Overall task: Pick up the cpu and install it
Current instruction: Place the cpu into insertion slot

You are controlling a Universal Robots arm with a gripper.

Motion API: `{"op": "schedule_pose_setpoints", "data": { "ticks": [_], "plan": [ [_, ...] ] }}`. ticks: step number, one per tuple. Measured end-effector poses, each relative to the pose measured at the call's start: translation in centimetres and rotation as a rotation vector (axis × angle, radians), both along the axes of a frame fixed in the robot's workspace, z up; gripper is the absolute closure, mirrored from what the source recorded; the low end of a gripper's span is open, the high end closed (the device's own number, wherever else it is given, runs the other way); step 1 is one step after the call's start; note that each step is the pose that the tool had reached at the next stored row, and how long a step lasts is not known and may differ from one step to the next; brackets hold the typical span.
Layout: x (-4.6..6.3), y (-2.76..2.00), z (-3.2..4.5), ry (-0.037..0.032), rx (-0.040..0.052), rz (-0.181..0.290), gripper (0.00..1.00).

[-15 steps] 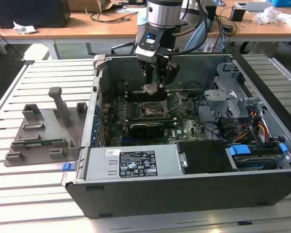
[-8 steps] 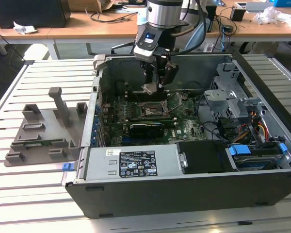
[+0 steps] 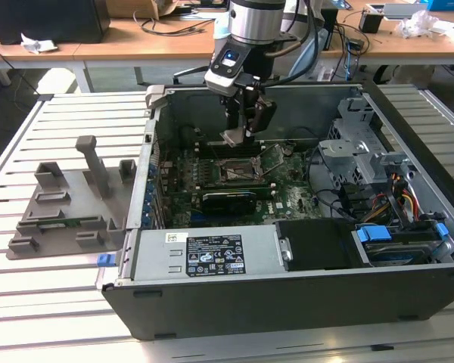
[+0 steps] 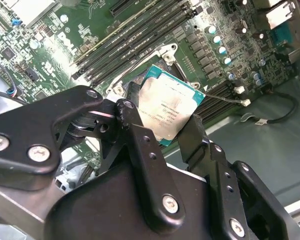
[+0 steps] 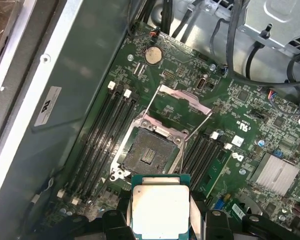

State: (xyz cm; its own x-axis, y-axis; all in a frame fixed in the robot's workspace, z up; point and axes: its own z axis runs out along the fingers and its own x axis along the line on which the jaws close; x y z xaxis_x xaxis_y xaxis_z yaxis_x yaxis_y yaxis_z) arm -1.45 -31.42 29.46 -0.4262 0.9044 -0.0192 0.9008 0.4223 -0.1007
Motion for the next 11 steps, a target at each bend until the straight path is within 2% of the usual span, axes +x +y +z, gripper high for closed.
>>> {"op": "schedule_pose_setpoints", "data": {
  "ticks": [11],
  "plan": [
    [0.00, 0.00, 0.00, 0.0000, 0.0001, -0.068, 0.45]
  ]
}}
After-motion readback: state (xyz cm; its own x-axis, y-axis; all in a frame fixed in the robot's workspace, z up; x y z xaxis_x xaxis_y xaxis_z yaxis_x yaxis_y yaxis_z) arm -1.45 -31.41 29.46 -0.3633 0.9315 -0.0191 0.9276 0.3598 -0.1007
